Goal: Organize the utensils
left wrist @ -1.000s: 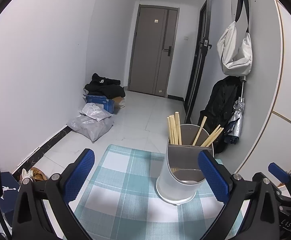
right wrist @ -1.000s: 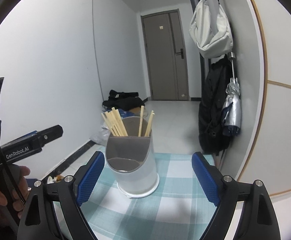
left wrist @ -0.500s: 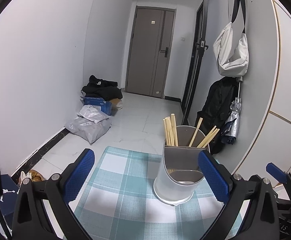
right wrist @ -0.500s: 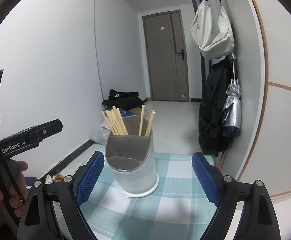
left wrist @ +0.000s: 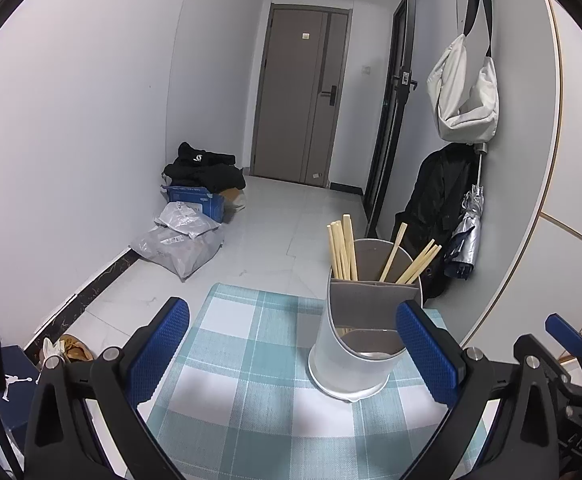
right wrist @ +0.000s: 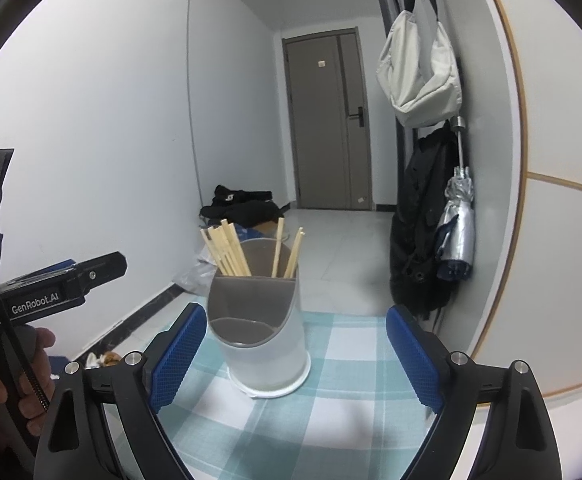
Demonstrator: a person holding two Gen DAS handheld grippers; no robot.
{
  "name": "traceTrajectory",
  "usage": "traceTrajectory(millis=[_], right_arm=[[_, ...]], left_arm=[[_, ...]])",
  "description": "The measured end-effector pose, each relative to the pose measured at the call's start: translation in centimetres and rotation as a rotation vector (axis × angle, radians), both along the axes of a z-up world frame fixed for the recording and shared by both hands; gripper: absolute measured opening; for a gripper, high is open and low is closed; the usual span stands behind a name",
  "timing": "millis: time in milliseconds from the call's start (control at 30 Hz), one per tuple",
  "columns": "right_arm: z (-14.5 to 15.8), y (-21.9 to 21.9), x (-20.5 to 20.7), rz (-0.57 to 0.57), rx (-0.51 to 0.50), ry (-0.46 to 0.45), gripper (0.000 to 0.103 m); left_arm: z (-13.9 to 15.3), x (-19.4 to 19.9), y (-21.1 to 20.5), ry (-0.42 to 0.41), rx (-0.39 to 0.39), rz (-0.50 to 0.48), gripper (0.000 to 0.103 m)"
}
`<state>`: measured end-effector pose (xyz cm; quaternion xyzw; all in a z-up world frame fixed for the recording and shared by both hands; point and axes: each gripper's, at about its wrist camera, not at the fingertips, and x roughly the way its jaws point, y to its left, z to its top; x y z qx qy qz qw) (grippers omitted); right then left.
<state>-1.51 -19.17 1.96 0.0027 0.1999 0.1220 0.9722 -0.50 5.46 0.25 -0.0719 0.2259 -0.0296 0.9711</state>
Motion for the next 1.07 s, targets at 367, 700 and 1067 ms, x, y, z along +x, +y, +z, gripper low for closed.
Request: traceTrajectory(millis=[367, 700, 1067], right_arm=[[0.29, -0.93, -0.07, -0.033, 0.023, 0.001, 0.092], [0.30, -0.85, -0.17, -0.031, 0.014, -0.004, 0.092], [0.14, -0.66, 0.00, -0.034, 0.007, 0.002, 0.093]], left_arm=[[0.14, -0.53, 0.20, -0.030, 0.018, 0.034, 0.102], [0.11, -0.29, 0.10, -0.016, 0.023, 0.029, 0.102], [-0.14, -0.27, -0.01, -0.013, 0.029, 0.032, 0.102]])
